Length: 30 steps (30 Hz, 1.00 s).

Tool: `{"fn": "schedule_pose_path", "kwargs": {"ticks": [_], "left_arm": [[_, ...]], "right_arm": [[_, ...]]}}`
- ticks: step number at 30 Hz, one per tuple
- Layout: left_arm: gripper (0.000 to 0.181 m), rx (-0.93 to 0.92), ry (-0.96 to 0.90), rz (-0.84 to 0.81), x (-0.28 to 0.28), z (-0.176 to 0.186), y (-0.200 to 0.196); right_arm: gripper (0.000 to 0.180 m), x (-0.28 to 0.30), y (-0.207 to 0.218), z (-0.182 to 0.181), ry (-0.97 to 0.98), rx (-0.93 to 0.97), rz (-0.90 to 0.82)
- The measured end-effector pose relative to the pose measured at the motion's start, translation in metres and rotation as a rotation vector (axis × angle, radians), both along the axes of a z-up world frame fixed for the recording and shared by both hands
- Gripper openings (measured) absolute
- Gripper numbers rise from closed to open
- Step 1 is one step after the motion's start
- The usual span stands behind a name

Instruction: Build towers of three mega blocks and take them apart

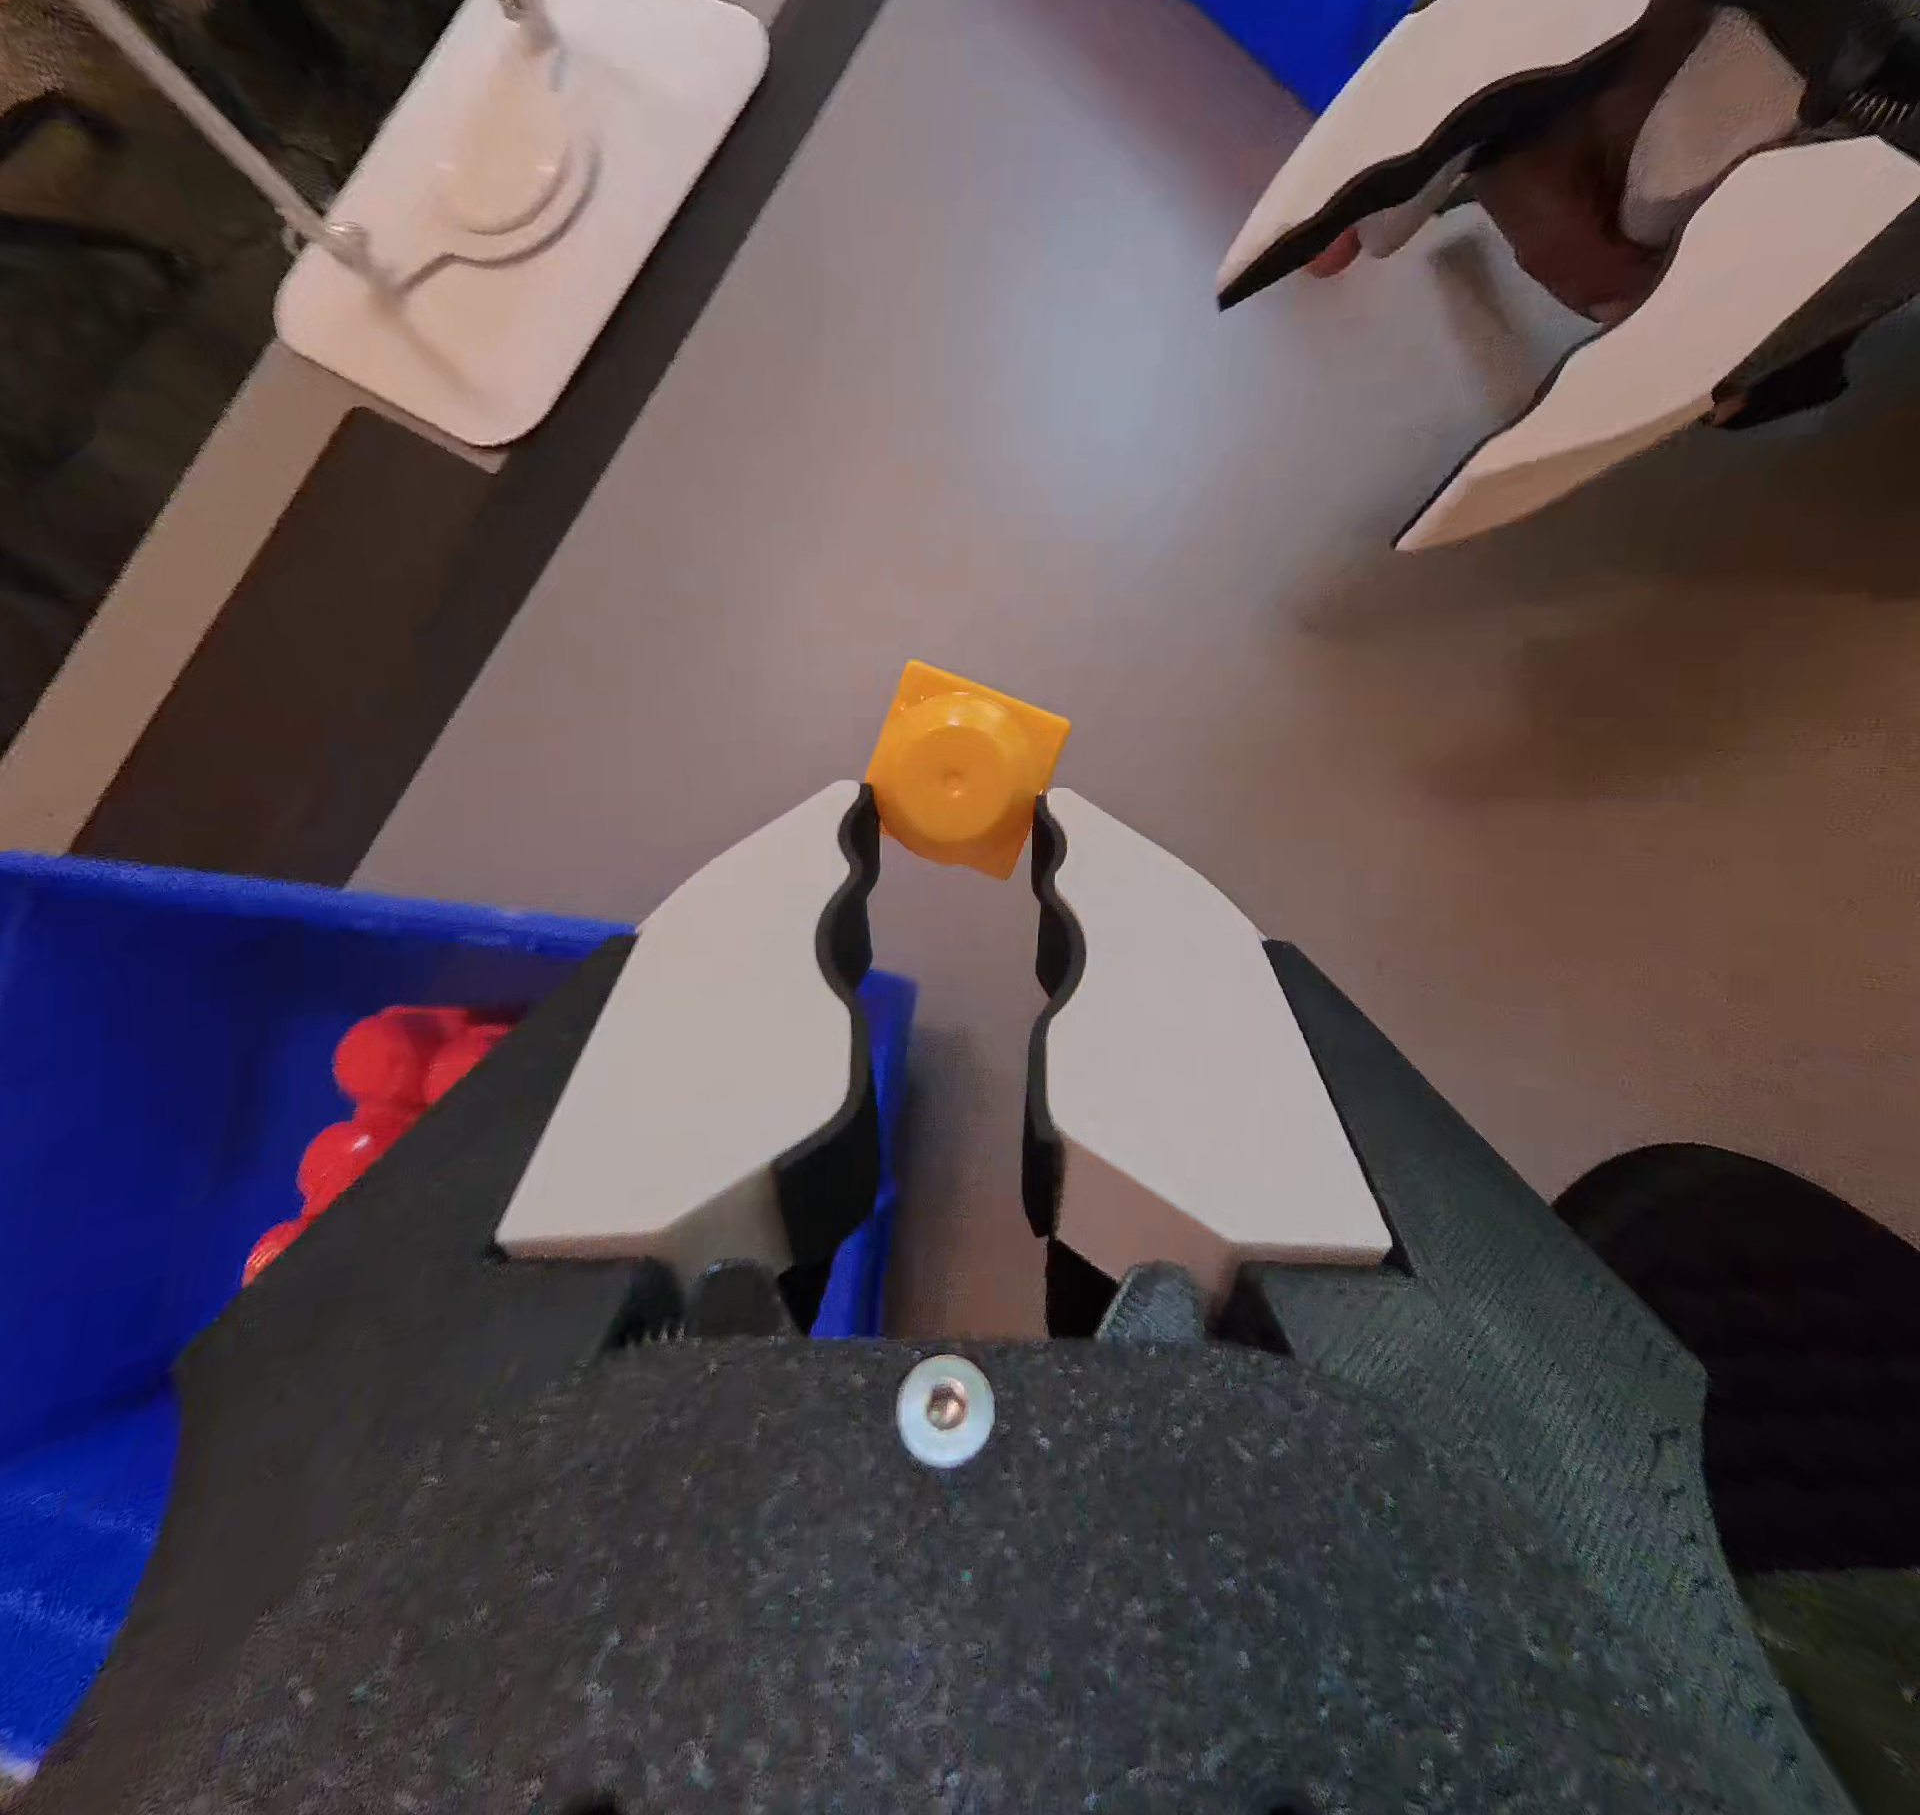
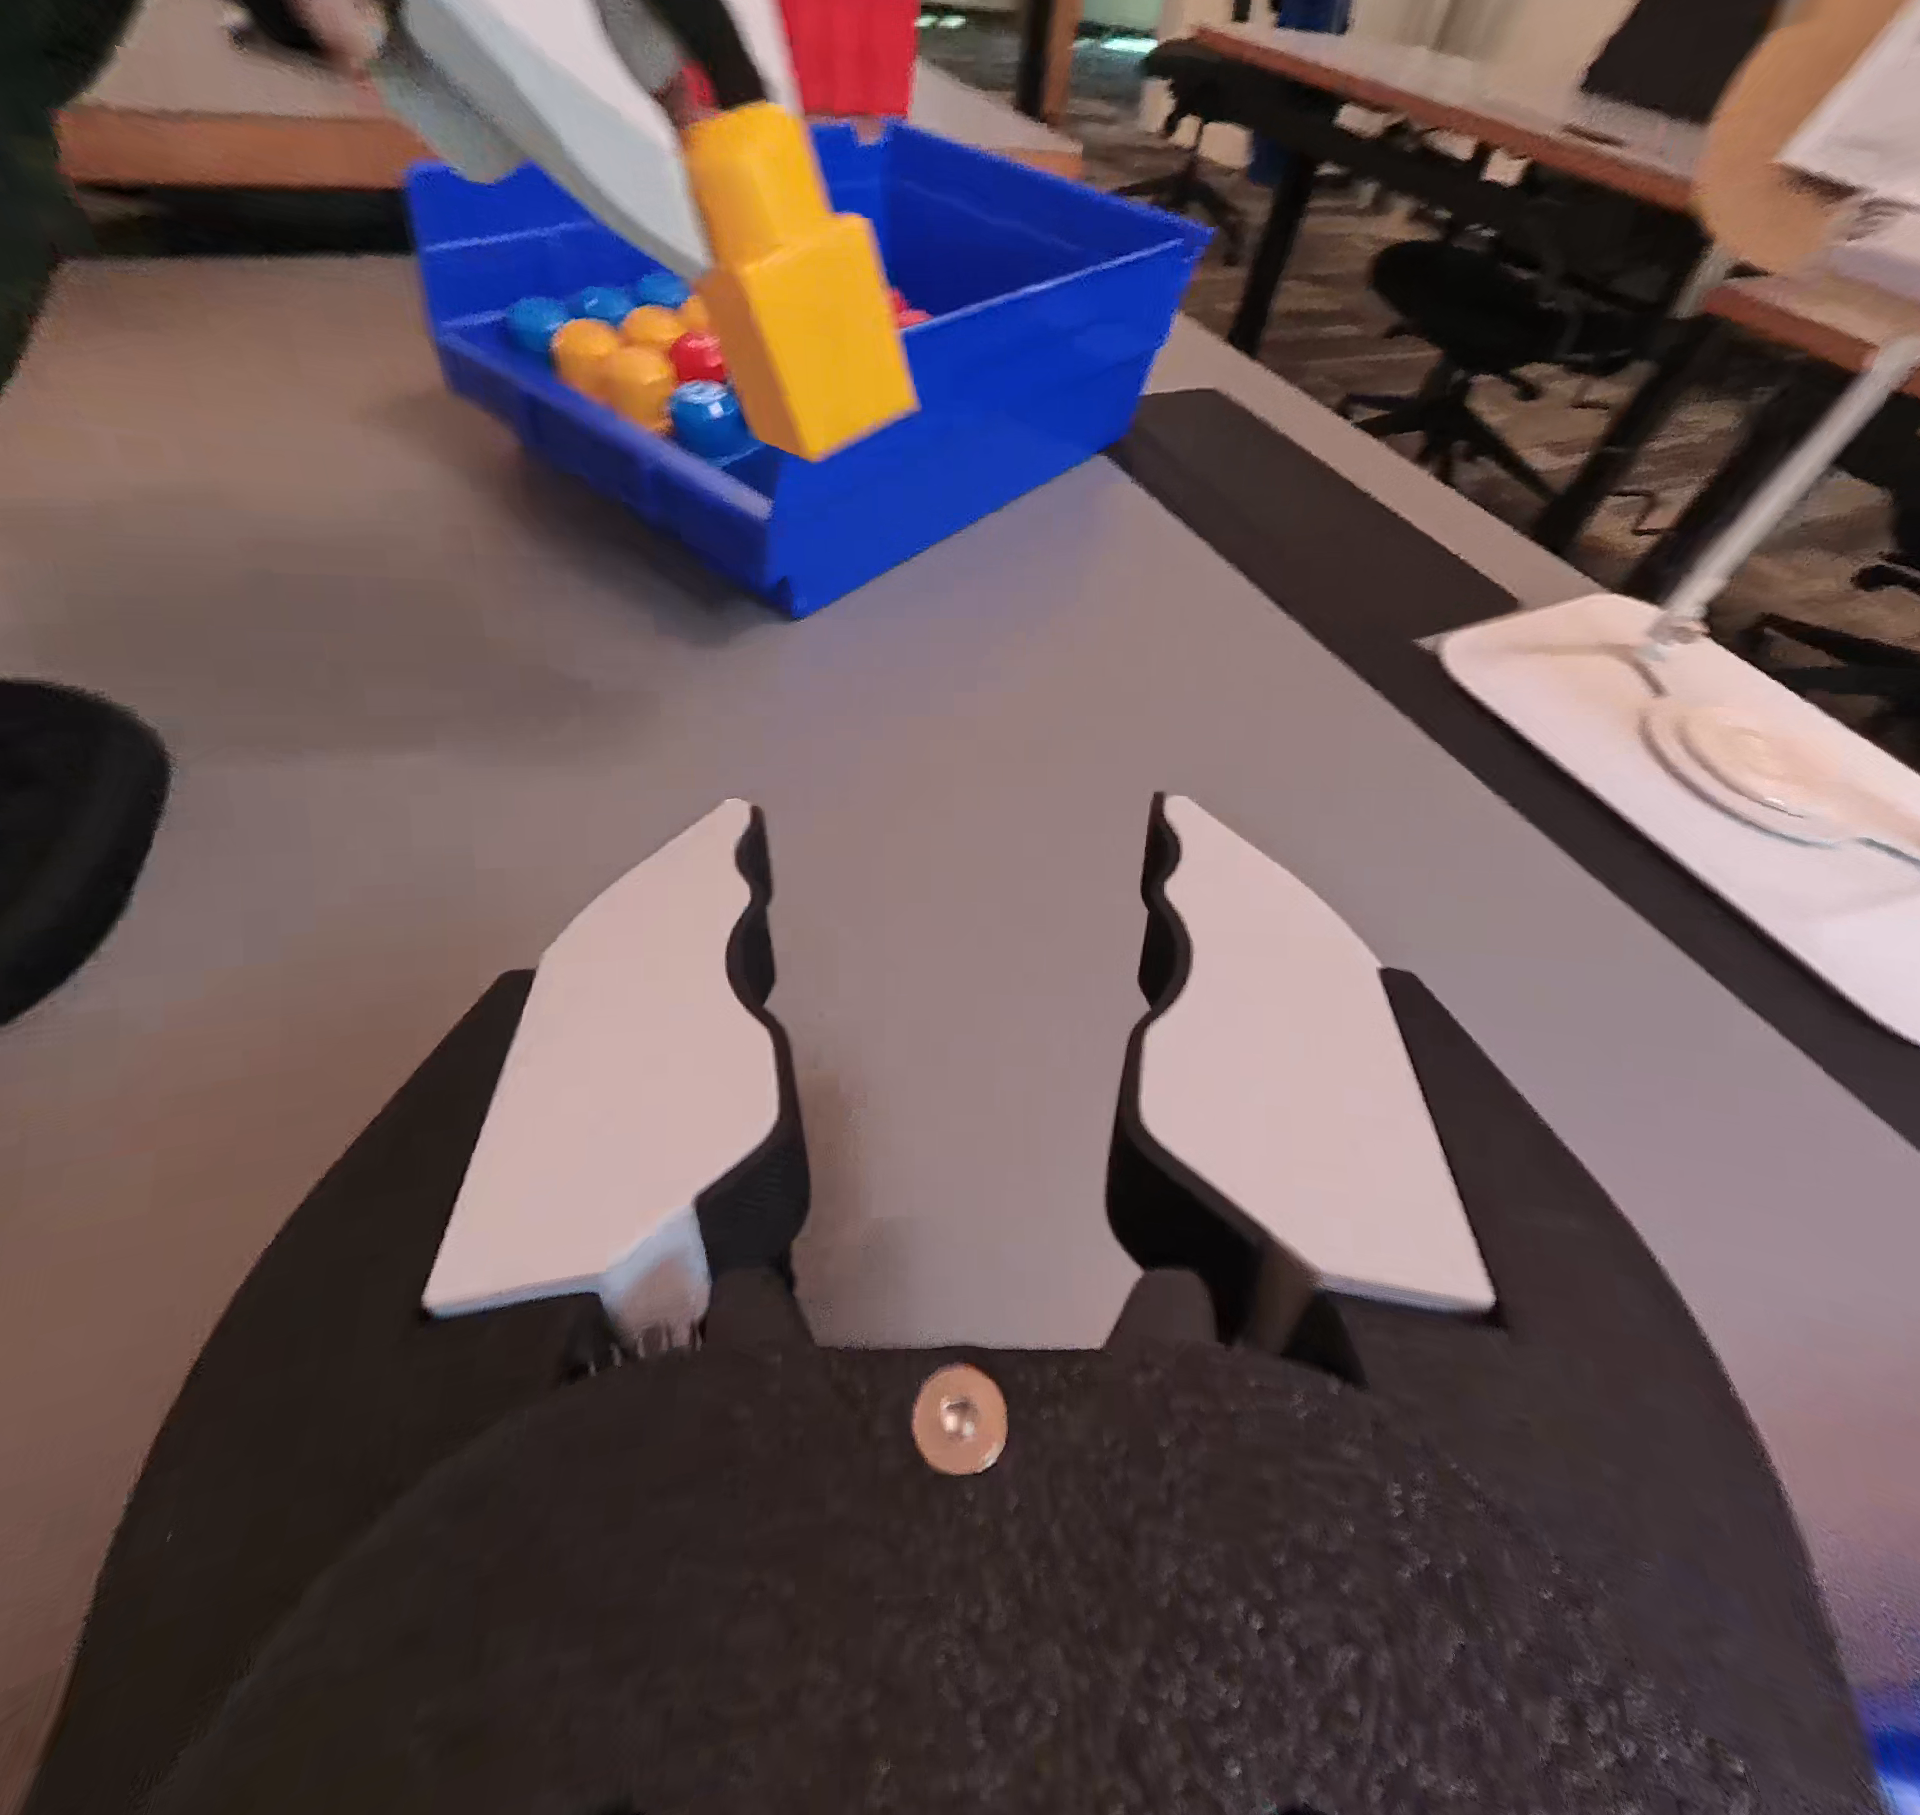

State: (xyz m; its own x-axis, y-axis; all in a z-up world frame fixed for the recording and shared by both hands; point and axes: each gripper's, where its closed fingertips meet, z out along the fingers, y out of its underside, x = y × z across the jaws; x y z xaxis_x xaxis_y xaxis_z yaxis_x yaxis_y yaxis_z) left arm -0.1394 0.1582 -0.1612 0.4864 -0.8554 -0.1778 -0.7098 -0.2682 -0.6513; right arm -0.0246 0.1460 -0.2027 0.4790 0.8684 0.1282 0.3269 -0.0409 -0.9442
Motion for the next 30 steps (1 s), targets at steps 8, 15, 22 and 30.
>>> {"fn": "schedule_pose_path", "kwargs": {"ticks": [8, 15, 22, 30], "left_arm": [[0.028, -0.143, 0.070, -0.314, 0.085, -0.040, -0.039], [0.029, -0.090, -0.027, -0.314, 0.091, -0.022, -0.033], [0.039, -0.131, 0.116, 0.242, -0.077, -0.047, 0.017], [0.039, -0.272, 0.194, 0.371, -0.122, -0.086, 0.017]], "right_arm": [[0.071, -0.020, -0.020, -0.009, -0.104, 0.064, 0.085], [0.037, -0.013, -0.023, -0.008, -0.084, 0.017, 0.122], [0.037, 0.010, -0.003, -0.003, 0.003, -0.035, 0.040], [0.038, 0.008, -0.003, -0.017, -0.057, -0.039, 0.044]]}}
